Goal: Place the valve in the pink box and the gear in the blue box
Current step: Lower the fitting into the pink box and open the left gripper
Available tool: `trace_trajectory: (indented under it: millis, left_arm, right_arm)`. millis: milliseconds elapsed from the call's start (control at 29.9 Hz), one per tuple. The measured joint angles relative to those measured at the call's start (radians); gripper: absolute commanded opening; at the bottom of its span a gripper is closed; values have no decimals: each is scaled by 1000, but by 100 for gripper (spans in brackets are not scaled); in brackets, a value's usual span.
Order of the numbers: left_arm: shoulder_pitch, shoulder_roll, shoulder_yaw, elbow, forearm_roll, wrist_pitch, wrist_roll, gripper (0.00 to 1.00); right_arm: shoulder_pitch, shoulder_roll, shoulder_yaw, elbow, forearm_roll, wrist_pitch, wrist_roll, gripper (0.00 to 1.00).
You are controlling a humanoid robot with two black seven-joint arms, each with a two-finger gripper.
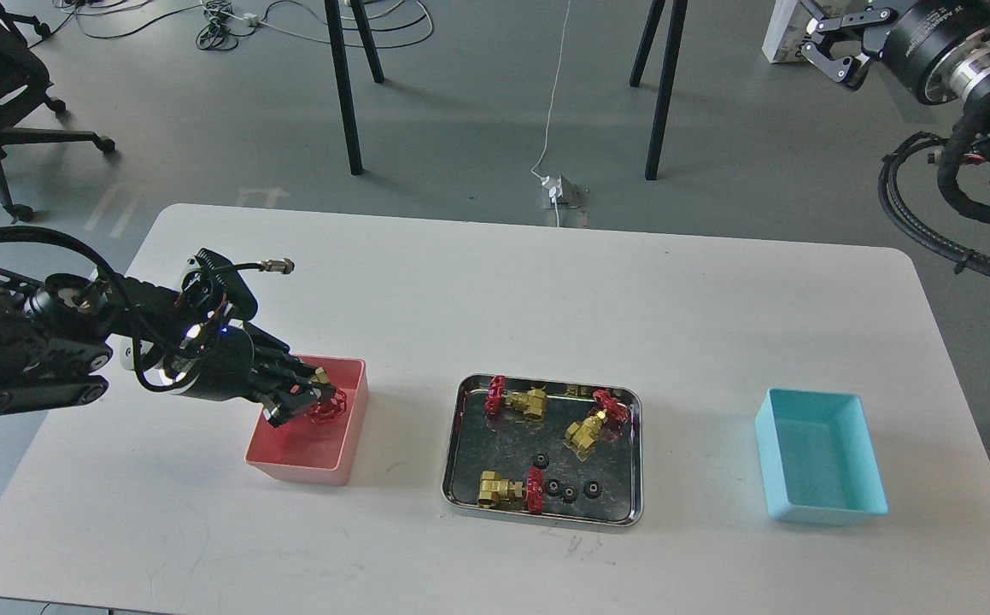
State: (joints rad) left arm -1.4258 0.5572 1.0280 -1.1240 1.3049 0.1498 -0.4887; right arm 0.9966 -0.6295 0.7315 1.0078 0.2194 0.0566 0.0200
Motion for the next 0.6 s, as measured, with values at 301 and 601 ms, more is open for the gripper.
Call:
trace_trajectory:
  millis: [301,601]
  left_arm:
    - [32,-38,12,41,0,-1,0,13]
    - [36,-43,8,41,1,-1,0,33]
  right_arm:
    - [-7,-3,5,0,0,0,0,99]
    - [-16,-4,6,-2,0,1,0,99]
